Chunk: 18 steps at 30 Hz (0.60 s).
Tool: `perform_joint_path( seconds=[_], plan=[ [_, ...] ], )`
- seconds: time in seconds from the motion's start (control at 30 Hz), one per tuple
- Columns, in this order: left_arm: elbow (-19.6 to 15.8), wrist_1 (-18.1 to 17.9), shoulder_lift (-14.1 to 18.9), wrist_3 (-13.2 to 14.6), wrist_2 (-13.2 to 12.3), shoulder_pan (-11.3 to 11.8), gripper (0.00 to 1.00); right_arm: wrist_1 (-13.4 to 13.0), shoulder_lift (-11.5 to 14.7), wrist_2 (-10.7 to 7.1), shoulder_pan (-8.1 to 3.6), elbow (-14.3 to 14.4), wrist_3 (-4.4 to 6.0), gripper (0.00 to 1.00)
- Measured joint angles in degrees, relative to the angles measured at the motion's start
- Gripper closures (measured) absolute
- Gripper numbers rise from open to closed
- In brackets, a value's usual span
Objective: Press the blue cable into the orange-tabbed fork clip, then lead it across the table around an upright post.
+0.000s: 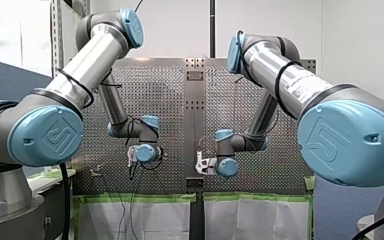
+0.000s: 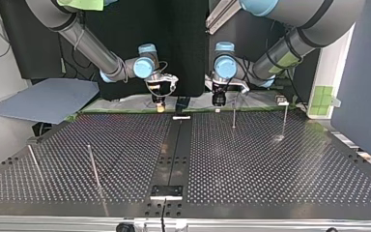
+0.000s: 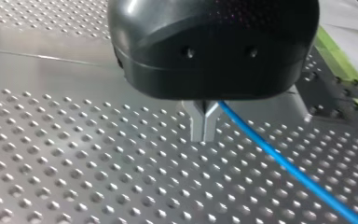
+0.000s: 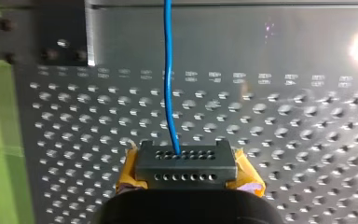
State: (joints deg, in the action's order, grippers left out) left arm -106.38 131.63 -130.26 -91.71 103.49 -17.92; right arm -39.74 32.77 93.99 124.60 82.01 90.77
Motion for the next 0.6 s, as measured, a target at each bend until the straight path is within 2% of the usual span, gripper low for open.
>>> perform_joint_path(
  seconds=[0.13,0.37,0.6],
  plan=[
    [0.03,1.75,2.18,-0.04,0.09,-0.75,0.99,2.17,2.08,0.13,0.08,-0.24,-0.32,1.00],
    [0.05,5.54,6.27,-2.73,0.26,-2.15,0.99,6.07,5.95,0.04,0.38,-0.23,-0.28,1.00],
    [0.41,8.61,10.43,-3.77,1.40,-2.57,0.99,10.08,9.96,-0.11,0.74,-0.24,-0.11,1.00]
  ],
)
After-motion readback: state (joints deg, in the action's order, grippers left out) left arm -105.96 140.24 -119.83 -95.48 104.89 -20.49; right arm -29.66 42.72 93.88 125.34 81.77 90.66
